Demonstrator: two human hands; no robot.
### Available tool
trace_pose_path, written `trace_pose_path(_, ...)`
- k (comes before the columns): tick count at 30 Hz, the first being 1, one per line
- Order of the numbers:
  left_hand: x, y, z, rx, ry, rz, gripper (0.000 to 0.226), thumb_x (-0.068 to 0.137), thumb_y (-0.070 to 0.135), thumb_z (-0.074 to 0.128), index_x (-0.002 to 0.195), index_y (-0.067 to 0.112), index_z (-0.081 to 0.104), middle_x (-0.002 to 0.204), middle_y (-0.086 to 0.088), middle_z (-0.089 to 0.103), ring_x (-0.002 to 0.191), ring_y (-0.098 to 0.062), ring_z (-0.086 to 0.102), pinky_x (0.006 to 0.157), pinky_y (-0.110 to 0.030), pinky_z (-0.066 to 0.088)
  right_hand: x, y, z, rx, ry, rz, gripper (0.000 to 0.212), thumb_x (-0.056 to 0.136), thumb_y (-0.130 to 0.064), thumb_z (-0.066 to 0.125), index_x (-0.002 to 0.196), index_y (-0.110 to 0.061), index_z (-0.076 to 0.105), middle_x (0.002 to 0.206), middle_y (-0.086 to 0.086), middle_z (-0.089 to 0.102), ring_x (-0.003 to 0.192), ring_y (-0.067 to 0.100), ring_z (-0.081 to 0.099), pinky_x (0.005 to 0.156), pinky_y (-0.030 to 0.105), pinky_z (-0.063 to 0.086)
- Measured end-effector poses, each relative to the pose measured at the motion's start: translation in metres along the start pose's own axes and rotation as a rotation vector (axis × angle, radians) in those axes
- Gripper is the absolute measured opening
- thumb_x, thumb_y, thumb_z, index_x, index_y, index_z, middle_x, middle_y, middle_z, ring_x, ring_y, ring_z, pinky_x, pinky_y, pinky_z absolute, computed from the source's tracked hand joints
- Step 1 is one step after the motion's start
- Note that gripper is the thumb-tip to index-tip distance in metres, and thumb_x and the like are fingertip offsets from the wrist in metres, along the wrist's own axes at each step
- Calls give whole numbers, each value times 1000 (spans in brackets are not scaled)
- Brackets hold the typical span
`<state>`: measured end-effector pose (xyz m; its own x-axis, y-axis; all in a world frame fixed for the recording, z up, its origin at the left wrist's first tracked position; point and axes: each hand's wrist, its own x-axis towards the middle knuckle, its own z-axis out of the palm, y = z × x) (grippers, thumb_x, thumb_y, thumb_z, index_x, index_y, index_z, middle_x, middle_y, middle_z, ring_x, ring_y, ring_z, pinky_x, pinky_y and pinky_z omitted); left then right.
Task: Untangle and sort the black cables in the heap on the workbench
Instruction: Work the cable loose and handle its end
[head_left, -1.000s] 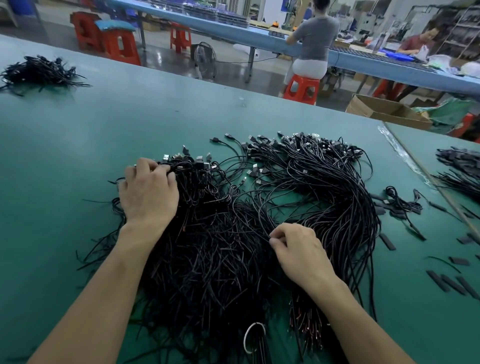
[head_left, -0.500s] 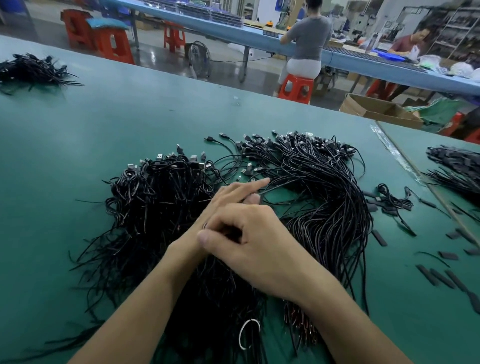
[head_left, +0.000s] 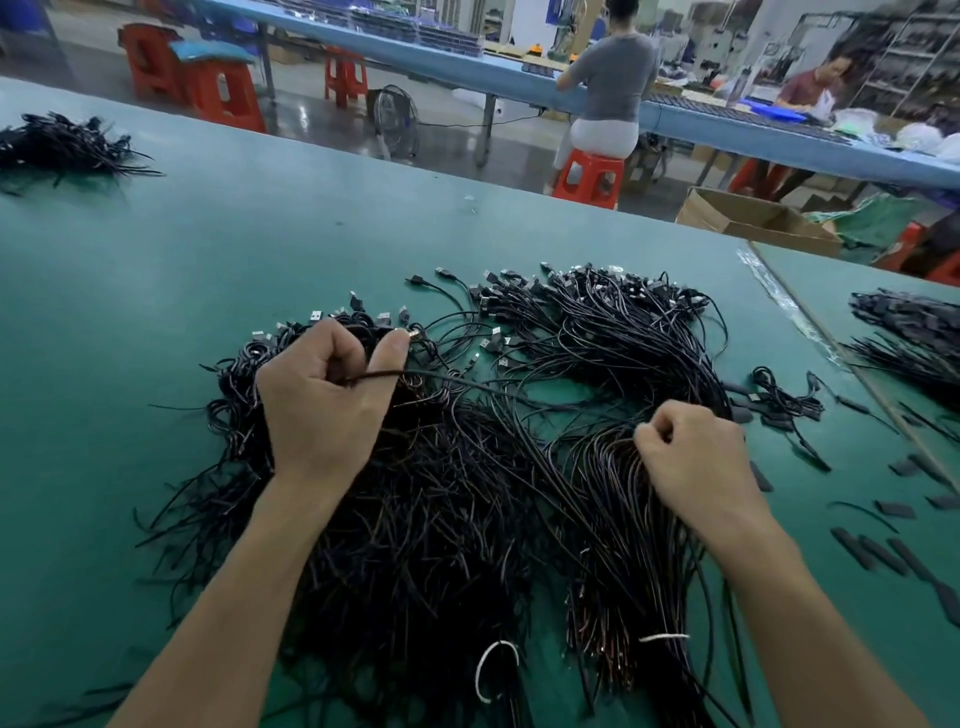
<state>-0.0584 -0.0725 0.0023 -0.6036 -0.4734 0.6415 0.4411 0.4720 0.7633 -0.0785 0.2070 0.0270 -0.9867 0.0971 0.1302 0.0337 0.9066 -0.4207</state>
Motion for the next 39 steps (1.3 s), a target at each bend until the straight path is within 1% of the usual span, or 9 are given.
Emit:
trace_pose_path(4,-2,-1,0,397,-348,96,49,92,50,61,55,21,45,42,11,41,38,-4,38,46,-21,31,-9,-2,6,-325,-224,-72,31,95,-22,52,123,-19,64,125,4,62,113,23,58,100,39,47)
trace_pose_path(7,-9,9,11,610,-518,147,46,96,50,52,60,22,45,46,12,44,41,-9,44,47,-24,35,-21,-26,8,88,-295,-299,56,98,-19,45,152,-29,35,151,-12,43,139,2,33,117,24,26)
trace_pose_path(10,-15,18,21,614,-627,120,39,95,49,51,64,26,43,55,9,50,51,-19,50,52,-30,38,-31,-52,14,340,-339,-415,51,97,-43,39,148,-38,39,139,-22,50,128,-9,41,108,17,31)
trace_pose_path(13,-18,24,23,504,-683,127,42,91,44,58,59,28,35,52,9,46,48,-15,45,50,-29,33,-33,-59,19,139,-157,-494,46,96,-56,35,134,-38,53,121,-17,50,114,1,40,99,25,34)
trace_pose_path(22,-12,14,6,84,-749,-222,57,86,69,49,59,19,53,44,12,43,39,-3,35,44,-19,32,-18,-50,19,423,4,-415,19,100,-31,54,86,-22,62,78,-12,60,73,3,56,64,17,44)
trace_pose_path(27,-2,26,-9,-164,-1083,-371,59,93,66,47,54,22,51,46,10,33,42,-8,27,44,-16,29,-13,-51,17,613,141,-268,20,100,-28,55,81,-29,61,56,-11,50,46,2,41,45,11,32)
trace_pose_path(31,-1,48,-15,-703,-1317,-500,47,94,56,55,59,24,52,50,9,30,42,-10,21,40,-19,20,-12,-54,17,631,-29,-270,21,98,-31,58,80,-27,66,56,-6,57,45,4,41,40,26,32)
trace_pose_path(35,-12,57,5,-1116,-989,-695,42,98,48,53,64,23,58,51,9,23,39,-3,21,37,-12,22,-23,-63,25,599,-230,-365,22,97,-32,60,78,-25,69,54,-8,53,47,2,38,45,26,31)
trace_pose_path(39,-20,42,25,-1107,-520,-751,43,98,40,45,74,15,70,52,5,42,42,-5,40,38,-17,38,-39,-66,30,481,-398,-460,17,97,-29,64,81,-27,70,55,-10,53,46,6,40,45,23,34)
